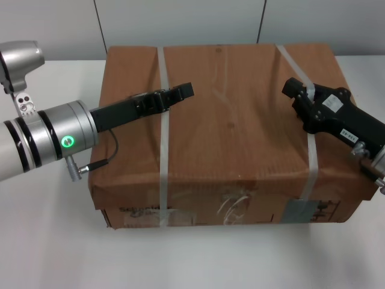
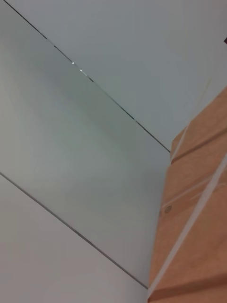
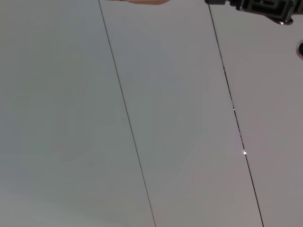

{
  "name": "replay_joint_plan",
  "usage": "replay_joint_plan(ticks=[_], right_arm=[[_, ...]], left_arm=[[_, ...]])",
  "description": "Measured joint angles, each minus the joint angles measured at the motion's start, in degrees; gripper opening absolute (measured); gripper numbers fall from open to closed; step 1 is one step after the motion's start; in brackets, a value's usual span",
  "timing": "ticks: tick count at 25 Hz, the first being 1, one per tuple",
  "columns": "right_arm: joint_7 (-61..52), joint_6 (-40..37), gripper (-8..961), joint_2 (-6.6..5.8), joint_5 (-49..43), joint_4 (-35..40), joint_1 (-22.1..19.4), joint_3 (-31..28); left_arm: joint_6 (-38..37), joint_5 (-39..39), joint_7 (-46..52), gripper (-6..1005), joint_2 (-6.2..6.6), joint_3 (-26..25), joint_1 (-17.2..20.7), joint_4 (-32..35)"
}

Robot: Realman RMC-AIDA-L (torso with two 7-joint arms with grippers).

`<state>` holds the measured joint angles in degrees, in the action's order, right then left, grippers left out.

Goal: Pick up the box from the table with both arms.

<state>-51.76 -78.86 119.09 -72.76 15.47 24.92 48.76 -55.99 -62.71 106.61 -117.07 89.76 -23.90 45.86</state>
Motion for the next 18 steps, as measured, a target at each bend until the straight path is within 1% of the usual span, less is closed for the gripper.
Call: replay_joint_plan(ticks=[18], right_arm=[[0.0,0.0,33,0.00,0.0,0.0,0.2,0.1]], left_arm=[[0.2,0.1,0.0,95,0.00,0.0,0.0,0.0]])
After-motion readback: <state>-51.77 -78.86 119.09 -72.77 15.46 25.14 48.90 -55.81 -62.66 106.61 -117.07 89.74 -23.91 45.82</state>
